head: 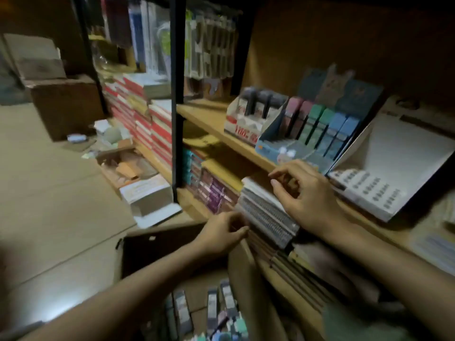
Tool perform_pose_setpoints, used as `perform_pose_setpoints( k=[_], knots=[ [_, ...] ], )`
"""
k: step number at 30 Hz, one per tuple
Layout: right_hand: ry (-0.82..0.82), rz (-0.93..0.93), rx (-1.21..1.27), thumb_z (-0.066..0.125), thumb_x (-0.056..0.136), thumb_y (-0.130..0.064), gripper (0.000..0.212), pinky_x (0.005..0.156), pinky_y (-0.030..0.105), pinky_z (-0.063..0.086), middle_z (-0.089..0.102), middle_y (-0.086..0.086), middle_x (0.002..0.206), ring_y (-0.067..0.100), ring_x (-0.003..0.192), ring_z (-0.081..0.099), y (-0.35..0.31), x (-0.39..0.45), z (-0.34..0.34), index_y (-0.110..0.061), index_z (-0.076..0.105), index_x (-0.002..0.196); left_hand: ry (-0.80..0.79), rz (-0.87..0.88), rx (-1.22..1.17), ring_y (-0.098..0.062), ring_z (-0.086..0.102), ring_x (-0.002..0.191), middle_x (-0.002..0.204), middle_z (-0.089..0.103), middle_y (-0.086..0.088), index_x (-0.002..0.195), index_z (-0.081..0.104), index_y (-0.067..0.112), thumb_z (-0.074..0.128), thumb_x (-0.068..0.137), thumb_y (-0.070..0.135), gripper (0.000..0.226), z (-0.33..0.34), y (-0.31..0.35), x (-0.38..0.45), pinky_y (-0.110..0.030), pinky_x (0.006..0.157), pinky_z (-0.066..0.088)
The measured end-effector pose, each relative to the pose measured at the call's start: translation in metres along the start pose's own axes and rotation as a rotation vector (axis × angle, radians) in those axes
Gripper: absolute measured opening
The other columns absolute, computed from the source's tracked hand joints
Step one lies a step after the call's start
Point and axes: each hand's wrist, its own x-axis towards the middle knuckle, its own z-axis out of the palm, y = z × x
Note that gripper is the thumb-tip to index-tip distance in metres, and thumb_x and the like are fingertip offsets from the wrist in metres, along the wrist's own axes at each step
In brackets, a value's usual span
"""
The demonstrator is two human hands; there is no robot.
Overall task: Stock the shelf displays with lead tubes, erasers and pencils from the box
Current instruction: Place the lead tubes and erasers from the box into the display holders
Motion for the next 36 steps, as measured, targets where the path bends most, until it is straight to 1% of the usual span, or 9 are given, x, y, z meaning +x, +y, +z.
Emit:
perform_pose_setpoints(
  k=[2,8,12,16,19,22,25,29,36],
  knots=[
    [-0.193,-0.011,0.067,0.066,0.089,-0.018,0.01,0.074,0.012,0.043,0.059,-0.006,0.096,0.003,0.085,0.055,-0.006,-0.033,0.031,-0.016,0.067,0.099,-0.058,-0.174,0.056,0.0,0.063,0.078,0.088,0.068,0.01,0.092,0.067,0.022,0.065,0.091,0.025,0.004,0.012,-0.035,-0.029,-0.008,0.065,0.046],
    [-0.768,0.193,0.1,0.068,0.089,-0.028,0.038,0.088,0.018,0.044,0.056,-0.004,0.119,0.007,0.104,0.054,-0.001,-0.109,0.134,-0.023,0.059,0.125,0.071,-0.709,-0.239,-0.013,0.062,0.073,0.084,0.068,-0.005,0.081,0.062,0.016,0.062,0.093,0.014,0.012,0.082,-0.125,-0.102,-0.023,0.063,0.05],
    [-1.018,0.38,0.142,0.074,0.085,-0.025,0.049,0.076,0.014,0.043,0.057,0.002,0.124,0.008,0.099,0.054,0.012,-0.147,0.187,-0.018,0.057,0.13,0.175,-0.918,-0.377,-0.012,0.056,0.065,0.075,0.062,-0.003,0.078,0.061,0.015,0.065,0.089,0.006,0.015,0.127,-0.157,-0.131,-0.024,0.057,0.046],
    [-1.225,0.563,0.138,0.079,0.08,-0.018,0.054,0.075,0.013,0.045,0.061,0.004,0.126,0.015,0.111,0.06,0.025,-0.182,0.228,-0.013,0.057,0.129,0.192,-0.99,-0.263,-0.008,0.061,0.077,0.088,0.063,0.004,0.085,0.06,0.023,0.076,0.081,0.014,0.019,0.151,-0.177,-0.135,-0.027,0.071,0.056],
    [-1.286,0.622,0.087,0.082,0.076,-0.017,0.054,0.072,0.016,0.045,0.063,0.003,0.122,0.013,0.097,0.059,0.031,-0.205,0.246,-0.016,0.058,0.124,0.134,-0.946,-0.071,-0.011,0.061,0.094,0.109,0.061,0.001,0.108,0.062,0.021,0.079,0.077,0.018,0.036,0.158,-0.189,-0.131,-0.029,0.082,0.056],
    [-1.269,0.639,0.02,0.088,0.068,-0.021,0.065,0.085,0.028,0.051,0.061,0.004,0.123,0.02,0.109,0.059,0.033,-0.221,0.257,-0.015,0.057,0.125,0.045,-0.909,0.001,-0.007,0.051,0.097,0.121,0.055,0.002,0.121,0.059,0.021,0.084,0.071,0.022,0.056,0.165,-0.2,-0.125,-0.016,0.075,0.045],
    [-1.237,0.623,-0.033,0.089,0.067,-0.027,0.071,0.093,0.033,0.05,0.056,0.005,0.129,0.023,0.116,0.056,0.035,-0.23,0.263,-0.015,0.056,0.129,0.003,-0.862,0.131,-0.01,0.055,0.097,0.118,0.058,0.003,0.119,0.062,0.022,0.085,0.07,0.028,0.055,0.168,-0.208,-0.12,-0.019,0.078,0.048],
    [-1.214,0.629,-0.058,0.087,0.07,-0.03,0.054,0.088,0.031,0.051,0.059,0.002,0.124,0.021,0.11,0.059,0.037,-0.232,0.266,-0.019,0.063,0.117,-0.045,-0.819,0.257,-0.016,0.062,0.102,0.115,0.064,0.002,0.113,0.067,0.026,0.082,0.075,0.028,0.041,0.167,-0.21,-0.116,-0.028,0.081,0.054],
    [-1.052,0.648,-0.038,0.079,0.08,-0.03,0.047,0.081,0.032,0.052,0.066,0.002,0.113,0.023,0.103,0.062,0.031,-0.223,0.262,-0.023,0.056,0.12,0.112,-0.82,0.056,-0.013,0.063,0.093,0.102,0.067,0.004,0.106,0.058,0.025,0.08,0.077,0.026,0.037,0.159,-0.21,-0.116,-0.03,0.075,0.055]
  ],
)
